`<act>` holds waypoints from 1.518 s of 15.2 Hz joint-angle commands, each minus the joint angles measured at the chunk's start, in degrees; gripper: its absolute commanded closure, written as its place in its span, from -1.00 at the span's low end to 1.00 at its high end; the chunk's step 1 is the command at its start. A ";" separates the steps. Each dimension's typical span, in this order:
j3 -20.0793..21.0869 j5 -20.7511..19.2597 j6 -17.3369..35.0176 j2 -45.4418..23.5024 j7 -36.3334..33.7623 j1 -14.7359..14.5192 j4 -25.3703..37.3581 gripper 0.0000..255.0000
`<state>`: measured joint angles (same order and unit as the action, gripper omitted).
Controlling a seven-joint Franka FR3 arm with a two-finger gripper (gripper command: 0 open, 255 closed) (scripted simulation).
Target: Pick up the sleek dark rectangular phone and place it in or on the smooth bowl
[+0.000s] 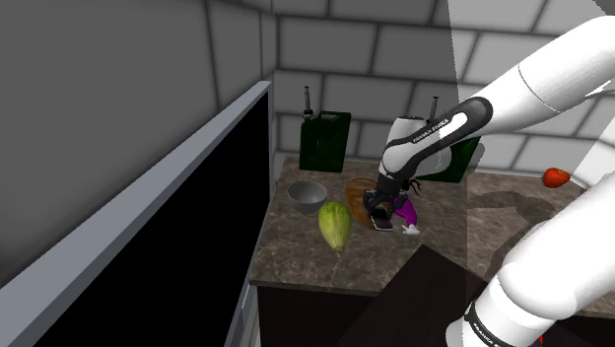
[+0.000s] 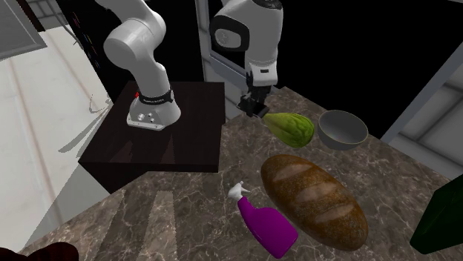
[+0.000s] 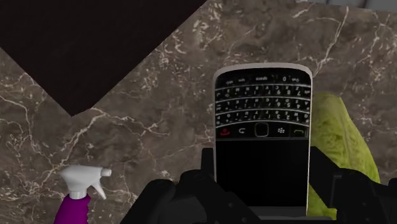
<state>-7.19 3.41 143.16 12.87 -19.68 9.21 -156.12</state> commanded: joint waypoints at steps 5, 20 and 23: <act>1.05 2.44 -1.59 -12.73 -0.89 -1.88 14.27 1.00; 2.95 3.76 -15.45 -41.54 -4.84 -3.22 57.04 1.00; 3.18 3.72 -19.97 -48.34 -5.79 -3.22 68.40 1.00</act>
<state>-4.11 7.13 124.50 -32.97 -25.17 6.01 -91.54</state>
